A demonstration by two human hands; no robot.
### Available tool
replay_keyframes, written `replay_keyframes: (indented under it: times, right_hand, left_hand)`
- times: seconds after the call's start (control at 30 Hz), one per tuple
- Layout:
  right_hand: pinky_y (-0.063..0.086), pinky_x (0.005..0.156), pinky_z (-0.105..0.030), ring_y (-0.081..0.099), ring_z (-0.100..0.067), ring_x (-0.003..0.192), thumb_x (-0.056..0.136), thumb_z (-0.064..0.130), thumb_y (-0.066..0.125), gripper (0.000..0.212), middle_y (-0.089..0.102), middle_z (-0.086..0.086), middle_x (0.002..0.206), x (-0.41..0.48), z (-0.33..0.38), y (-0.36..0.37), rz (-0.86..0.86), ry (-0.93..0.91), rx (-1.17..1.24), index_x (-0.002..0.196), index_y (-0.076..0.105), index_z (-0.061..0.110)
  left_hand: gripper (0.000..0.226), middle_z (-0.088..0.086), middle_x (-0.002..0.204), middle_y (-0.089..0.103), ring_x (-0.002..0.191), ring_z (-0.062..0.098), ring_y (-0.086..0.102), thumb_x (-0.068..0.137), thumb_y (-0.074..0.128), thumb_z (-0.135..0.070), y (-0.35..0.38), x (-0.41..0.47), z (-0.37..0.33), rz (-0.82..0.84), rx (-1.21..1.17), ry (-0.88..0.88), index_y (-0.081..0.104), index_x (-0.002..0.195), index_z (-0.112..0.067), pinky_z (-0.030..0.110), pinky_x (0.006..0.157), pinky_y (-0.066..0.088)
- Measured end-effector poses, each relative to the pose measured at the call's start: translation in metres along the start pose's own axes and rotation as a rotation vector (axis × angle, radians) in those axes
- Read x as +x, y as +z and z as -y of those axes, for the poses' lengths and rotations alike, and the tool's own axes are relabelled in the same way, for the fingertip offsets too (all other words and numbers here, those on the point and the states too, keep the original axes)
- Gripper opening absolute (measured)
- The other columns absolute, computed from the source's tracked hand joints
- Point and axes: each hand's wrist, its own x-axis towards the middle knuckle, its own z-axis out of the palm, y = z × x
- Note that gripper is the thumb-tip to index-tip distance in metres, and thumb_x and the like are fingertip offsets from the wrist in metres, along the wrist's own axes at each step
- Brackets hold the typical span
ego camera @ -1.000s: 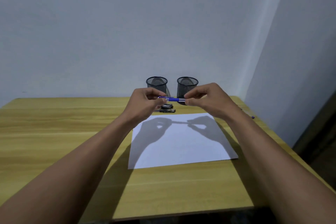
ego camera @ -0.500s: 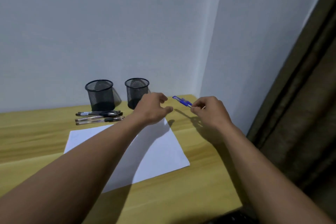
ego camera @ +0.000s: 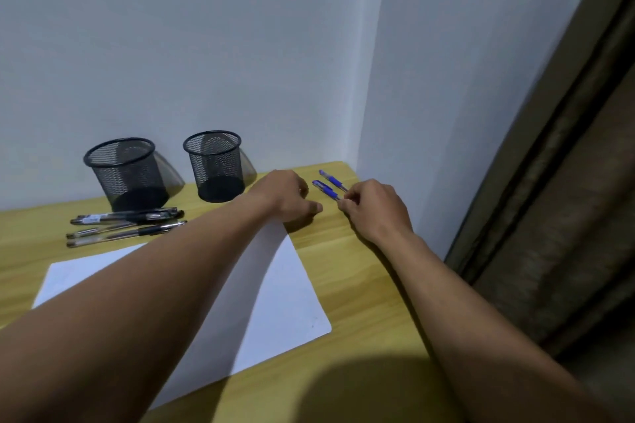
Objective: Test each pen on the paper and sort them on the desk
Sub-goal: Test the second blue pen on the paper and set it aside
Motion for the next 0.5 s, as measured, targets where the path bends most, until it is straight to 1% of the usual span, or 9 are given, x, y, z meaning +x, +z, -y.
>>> replay_keyframes:
  times: [0.07, 0.13, 0.23, 0.33, 0.4, 0.5]
  right_hand:
    - [0.057, 0.082, -0.040, 0.066, -0.023, 0.096, 0.096, 0.033, 0.067, 0.022, 0.075, -0.005, 0.106, 0.000, -0.001, 0.001, -0.010, -0.009, -0.001, 0.106, 0.078, 0.017]
    - [0.057, 0.082, -0.039, 0.067, -0.022, 0.097, 0.096, 0.032, 0.067, 0.024, 0.075, -0.005, 0.109, -0.003, 0.000, 0.000, -0.020, -0.016, -0.010, 0.111, 0.077, 0.016]
    - [0.058, 0.083, -0.039, 0.067, -0.021, 0.098, 0.096, 0.034, 0.067, 0.028, 0.074, -0.004, 0.111, -0.008, 0.005, -0.006, -0.040, -0.033, -0.013, 0.116, 0.076, 0.016]
    - [0.059, 0.081, -0.040, 0.067, -0.021, 0.094, 0.096, 0.032, 0.066, 0.025, 0.075, -0.003, 0.108, -0.013, 0.015, -0.014, -0.045, -0.049, 0.000, 0.113, 0.077, 0.016]
    - [0.059, 0.081, -0.041, 0.067, -0.021, 0.093, 0.097, 0.030, 0.064, 0.022, 0.075, -0.002, 0.107, -0.017, 0.025, -0.020, -0.045, -0.060, 0.018, 0.109, 0.077, 0.017]
    - [0.058, 0.083, -0.040, 0.067, -0.022, 0.096, 0.097, 0.028, 0.062, 0.020, 0.075, 0.002, 0.106, -0.025, 0.047, -0.028, -0.023, -0.096, 0.050, 0.102, 0.078, 0.019]
  left_hand:
    - [0.064, 0.006, 0.130, 0.064, 0.119, 0.026, 0.057, 0.079, 0.065, -0.062, 0.001, -0.001, 0.001, -0.002, -0.003, 0.003, 0.065, 0.126, -0.019, 0.033, 0.096, 0.049]
    - [0.068, 0.004, 0.136, 0.060, 0.125, 0.025, 0.054, 0.080, 0.065, -0.062, 0.000, -0.004, 0.001, 0.006, -0.010, 0.005, 0.060, 0.134, -0.020, 0.032, 0.097, 0.045]
    - [0.069, 0.003, 0.133, 0.062, 0.122, 0.023, 0.056, 0.079, 0.067, -0.062, -0.003, -0.010, 0.002, 0.012, -0.049, 0.009, 0.060, 0.134, -0.021, 0.030, 0.094, 0.046]
    - [0.067, 0.006, 0.129, 0.064, 0.119, 0.022, 0.059, 0.080, 0.070, -0.057, -0.011, -0.025, 0.006, -0.020, -0.120, 0.009, 0.060, 0.134, -0.019, 0.029, 0.094, 0.047]
    - [0.061, 0.007, 0.127, 0.066, 0.119, 0.021, 0.060, 0.083, 0.070, -0.052, -0.020, -0.040, 0.011, -0.057, -0.141, 0.032, 0.060, 0.134, -0.019, 0.029, 0.095, 0.046]
    - [0.051, 0.002, 0.131, 0.065, 0.123, 0.019, 0.058, 0.086, 0.069, -0.046, -0.035, -0.069, 0.026, -0.129, -0.137, 0.069, 0.063, 0.130, -0.020, 0.030, 0.101, 0.045]
